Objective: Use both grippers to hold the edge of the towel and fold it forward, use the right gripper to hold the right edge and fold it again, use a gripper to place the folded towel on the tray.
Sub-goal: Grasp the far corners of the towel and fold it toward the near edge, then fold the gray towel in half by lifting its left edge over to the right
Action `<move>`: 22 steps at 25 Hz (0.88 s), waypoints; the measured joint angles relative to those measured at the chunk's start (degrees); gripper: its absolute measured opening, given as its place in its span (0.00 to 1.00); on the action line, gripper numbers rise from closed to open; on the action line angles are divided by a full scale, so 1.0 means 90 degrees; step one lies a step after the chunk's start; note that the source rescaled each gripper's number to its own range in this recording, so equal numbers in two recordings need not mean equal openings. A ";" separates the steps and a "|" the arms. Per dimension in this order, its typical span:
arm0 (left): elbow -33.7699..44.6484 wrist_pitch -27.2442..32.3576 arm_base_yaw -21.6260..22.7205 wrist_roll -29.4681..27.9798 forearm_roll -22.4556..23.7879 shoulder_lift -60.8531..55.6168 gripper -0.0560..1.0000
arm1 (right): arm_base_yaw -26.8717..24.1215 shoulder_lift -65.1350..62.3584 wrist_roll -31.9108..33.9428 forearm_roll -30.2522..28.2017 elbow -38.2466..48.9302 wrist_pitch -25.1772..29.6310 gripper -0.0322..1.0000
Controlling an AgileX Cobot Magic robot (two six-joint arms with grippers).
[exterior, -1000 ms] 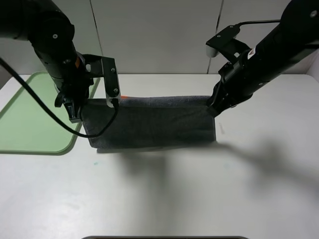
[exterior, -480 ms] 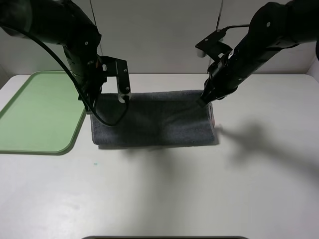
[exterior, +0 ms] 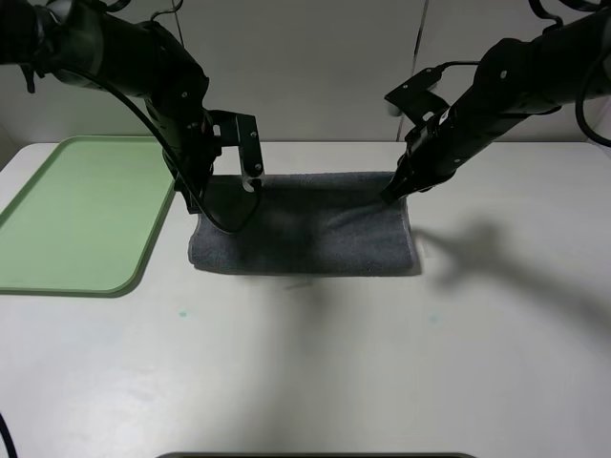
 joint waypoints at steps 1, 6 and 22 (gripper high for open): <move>0.0000 -0.0035 0.0000 0.0000 0.0015 0.0000 0.05 | 0.0000 0.0024 0.0000 -0.0007 0.0000 -0.0067 0.03; -0.0007 -0.0089 0.0000 0.0000 0.0030 0.0000 0.05 | 0.0000 0.0030 0.0000 -0.0037 0.0000 -0.0263 0.03; -0.0007 -0.0094 0.0020 0.0000 0.0030 0.0000 0.90 | -0.0051 -0.0029 0.0000 -0.0132 0.0000 -0.0280 0.98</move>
